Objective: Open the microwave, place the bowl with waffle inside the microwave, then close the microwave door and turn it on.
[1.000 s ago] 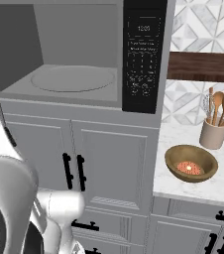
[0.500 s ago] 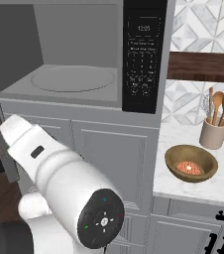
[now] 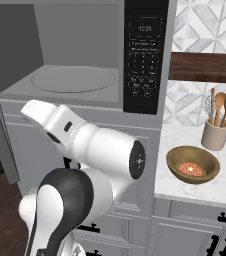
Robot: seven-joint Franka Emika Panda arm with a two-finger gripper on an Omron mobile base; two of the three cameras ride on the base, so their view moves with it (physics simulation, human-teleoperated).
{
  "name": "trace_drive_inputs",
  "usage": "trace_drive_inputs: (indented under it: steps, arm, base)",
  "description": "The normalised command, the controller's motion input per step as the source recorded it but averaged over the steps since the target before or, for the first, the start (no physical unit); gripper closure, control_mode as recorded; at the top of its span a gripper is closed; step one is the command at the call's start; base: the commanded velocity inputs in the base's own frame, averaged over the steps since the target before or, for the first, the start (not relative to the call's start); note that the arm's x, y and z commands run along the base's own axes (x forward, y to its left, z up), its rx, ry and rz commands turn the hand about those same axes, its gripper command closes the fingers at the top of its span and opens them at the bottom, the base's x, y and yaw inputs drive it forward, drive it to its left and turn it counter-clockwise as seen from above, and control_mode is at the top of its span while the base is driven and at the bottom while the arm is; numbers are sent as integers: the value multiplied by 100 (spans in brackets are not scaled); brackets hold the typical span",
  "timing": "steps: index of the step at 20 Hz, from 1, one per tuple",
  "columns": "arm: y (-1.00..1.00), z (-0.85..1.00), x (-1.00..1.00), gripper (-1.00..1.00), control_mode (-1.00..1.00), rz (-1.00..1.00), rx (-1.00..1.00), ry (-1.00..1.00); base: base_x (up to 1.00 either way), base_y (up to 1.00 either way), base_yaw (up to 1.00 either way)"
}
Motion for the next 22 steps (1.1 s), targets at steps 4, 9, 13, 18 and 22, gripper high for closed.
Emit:
trace_drive_inputs:
  steps: [4, 9, 13, 18, 22]
  arm:
    - [49, -6, 44, -100, -100, 20, 0, 0]
    - [58, -2, 15, -100, -100, 24, 1, -3]
    - [82, 0, -62, -100, -100, 30, 0, -12]
    - [89, 0, -80, -100, -100, 30, 0, -15]
    - [100, 0, -9, -100, -100, 17, 0, -13]
  base:
    - [0, 0, 0]
    - [0, 0, 0]
    - [0, 0, 0]
    - [0, 0, 0]
    - [0, 0, 0]
